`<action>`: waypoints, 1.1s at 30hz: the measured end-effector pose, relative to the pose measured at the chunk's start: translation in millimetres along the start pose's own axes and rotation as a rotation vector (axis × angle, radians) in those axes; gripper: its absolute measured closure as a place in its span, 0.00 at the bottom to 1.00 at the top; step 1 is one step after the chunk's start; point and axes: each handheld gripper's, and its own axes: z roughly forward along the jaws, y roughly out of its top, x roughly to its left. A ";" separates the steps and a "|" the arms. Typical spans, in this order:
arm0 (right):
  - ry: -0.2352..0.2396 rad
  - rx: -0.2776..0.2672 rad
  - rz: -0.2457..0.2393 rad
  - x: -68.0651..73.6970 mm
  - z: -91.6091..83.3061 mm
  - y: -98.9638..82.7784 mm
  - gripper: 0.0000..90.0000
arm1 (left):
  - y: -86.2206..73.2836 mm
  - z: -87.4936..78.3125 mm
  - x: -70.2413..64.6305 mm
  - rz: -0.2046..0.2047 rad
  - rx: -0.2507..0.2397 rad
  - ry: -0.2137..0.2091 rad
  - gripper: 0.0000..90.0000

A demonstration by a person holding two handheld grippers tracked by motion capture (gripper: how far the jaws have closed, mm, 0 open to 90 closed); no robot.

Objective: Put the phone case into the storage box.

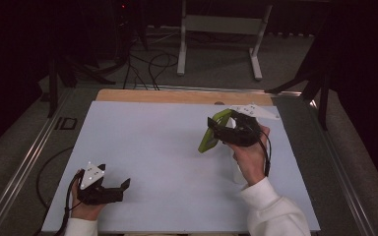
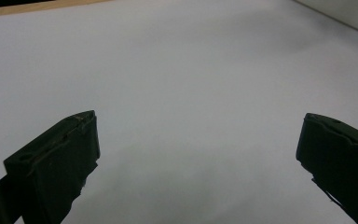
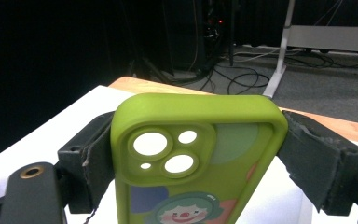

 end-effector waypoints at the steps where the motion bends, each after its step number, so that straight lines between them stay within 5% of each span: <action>1: 0.001 0.000 0.003 -0.3 0.5 0.4 0.18 | 0.0 0.2 -0.3 -0.001 -0.001 -0.001 0.00; 33: -0.052 -0.012 0.040 -16.4 11.6 17.5 0.18 | -1.3 2.1 -1.9 0.010 0.011 0.006 0.00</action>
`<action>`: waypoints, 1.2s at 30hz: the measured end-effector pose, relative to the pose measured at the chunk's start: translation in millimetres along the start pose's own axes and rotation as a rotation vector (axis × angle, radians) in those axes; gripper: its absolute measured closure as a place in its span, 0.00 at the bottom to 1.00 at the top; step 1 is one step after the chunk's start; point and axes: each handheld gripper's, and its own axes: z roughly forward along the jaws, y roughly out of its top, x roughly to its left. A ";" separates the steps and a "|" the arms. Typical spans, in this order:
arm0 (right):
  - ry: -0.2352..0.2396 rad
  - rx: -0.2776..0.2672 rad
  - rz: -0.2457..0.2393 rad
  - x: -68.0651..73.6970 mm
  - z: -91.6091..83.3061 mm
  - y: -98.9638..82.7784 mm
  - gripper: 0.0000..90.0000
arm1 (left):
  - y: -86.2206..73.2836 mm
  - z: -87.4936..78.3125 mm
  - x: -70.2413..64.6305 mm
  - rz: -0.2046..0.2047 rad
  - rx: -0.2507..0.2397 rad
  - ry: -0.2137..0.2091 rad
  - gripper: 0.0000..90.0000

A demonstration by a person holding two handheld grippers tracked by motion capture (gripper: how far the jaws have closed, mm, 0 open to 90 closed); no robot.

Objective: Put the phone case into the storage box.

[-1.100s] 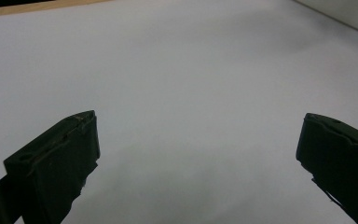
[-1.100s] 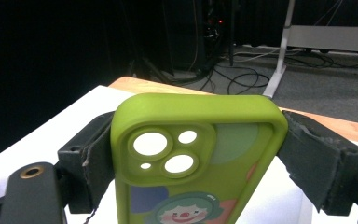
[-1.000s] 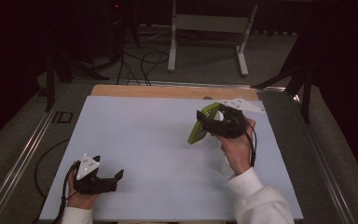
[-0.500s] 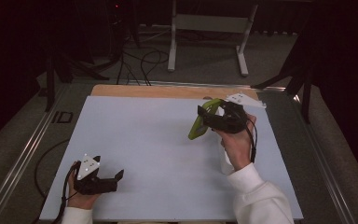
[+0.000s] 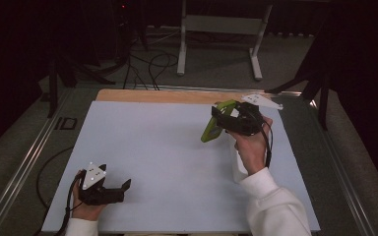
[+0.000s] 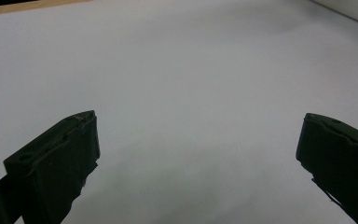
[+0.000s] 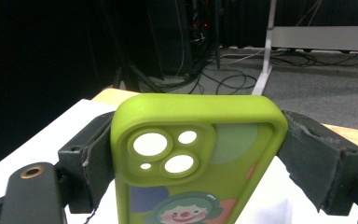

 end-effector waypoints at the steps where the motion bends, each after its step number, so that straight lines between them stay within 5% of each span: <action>1: -0.003 0.000 0.002 -0.8 0.1 0.5 0.18 | 0.0 0.1 -0.1 0.001 0.001 0.000 0.00; 36: -0.110 -0.001 0.022 -28.5 5.9 14.8 0.18 | -0.6 1.3 -1.5 0.001 -0.001 -0.002 0.00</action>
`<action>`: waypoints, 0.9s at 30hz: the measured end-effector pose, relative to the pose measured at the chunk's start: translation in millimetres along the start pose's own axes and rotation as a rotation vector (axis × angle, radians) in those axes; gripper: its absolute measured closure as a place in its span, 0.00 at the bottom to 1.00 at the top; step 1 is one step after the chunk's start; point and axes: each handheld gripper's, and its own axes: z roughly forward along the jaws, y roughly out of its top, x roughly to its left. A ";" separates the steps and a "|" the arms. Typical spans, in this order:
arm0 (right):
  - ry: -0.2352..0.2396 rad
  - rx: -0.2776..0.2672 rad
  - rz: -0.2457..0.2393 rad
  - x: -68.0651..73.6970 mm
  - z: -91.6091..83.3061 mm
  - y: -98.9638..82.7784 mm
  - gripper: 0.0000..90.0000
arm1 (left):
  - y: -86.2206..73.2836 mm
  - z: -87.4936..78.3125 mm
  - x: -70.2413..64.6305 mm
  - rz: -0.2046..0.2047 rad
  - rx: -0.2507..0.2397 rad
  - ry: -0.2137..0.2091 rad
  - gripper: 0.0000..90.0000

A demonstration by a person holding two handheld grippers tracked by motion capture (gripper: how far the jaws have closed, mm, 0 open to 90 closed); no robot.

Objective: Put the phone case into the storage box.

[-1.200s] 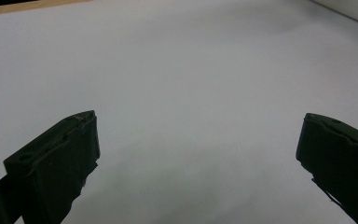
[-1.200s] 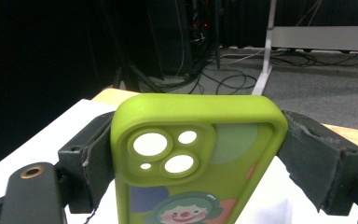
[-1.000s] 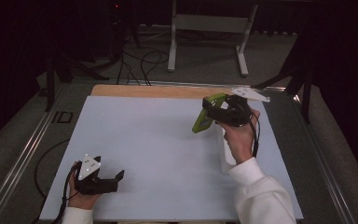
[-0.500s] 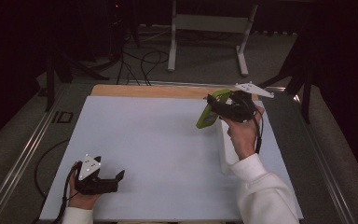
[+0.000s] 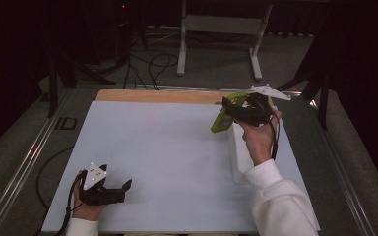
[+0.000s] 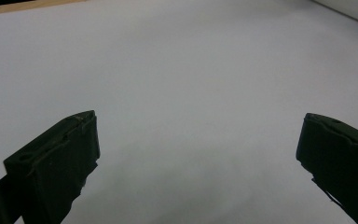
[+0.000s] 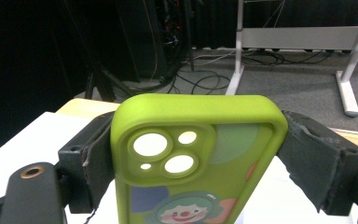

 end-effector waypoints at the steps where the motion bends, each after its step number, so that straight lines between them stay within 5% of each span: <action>1: -0.003 0.001 0.002 -0.6 0.2 0.3 0.18 | 0.0 0.1 0.1 0.002 0.001 -0.001 0.00; 27: -0.085 -0.012 0.000 -17.2 2.7 7.9 0.18 | -0.1 -0.4 -0.5 0.006 -0.002 0.001 0.00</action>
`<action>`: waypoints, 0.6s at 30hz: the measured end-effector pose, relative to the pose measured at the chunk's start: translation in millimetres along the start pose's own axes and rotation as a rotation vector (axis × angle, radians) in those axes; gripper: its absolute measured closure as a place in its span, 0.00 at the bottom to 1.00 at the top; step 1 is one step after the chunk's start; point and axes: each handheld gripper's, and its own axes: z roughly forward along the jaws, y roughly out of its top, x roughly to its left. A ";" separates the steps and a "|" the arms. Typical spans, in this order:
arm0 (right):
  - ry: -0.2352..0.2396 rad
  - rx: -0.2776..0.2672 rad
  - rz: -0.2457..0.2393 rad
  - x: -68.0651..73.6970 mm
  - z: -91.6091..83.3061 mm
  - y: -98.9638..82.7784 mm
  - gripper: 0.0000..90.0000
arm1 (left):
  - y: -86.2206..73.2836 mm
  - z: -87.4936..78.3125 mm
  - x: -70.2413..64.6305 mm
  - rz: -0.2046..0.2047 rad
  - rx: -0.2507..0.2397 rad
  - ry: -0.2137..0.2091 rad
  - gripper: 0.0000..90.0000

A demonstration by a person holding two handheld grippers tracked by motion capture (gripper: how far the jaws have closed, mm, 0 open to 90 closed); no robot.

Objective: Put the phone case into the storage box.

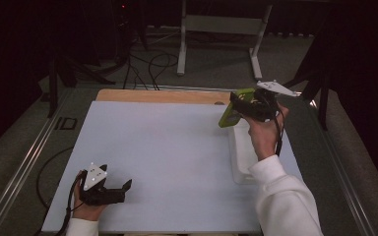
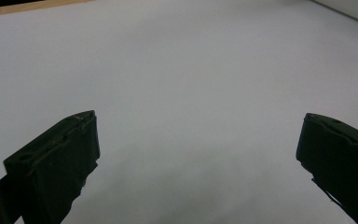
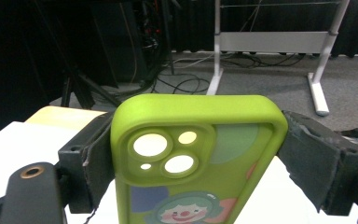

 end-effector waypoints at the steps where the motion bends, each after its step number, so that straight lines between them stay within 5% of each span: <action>1: -0.004 0.000 -0.001 -0.6 0.3 0.4 0.18 | 0.0 0.0 -0.1 0.000 0.000 0.000 0.00; 18: -0.065 0.002 -0.024 -7.0 6.9 3.5 0.18 | -0.4 -1.1 -0.1 0.000 -0.017 -0.005 0.00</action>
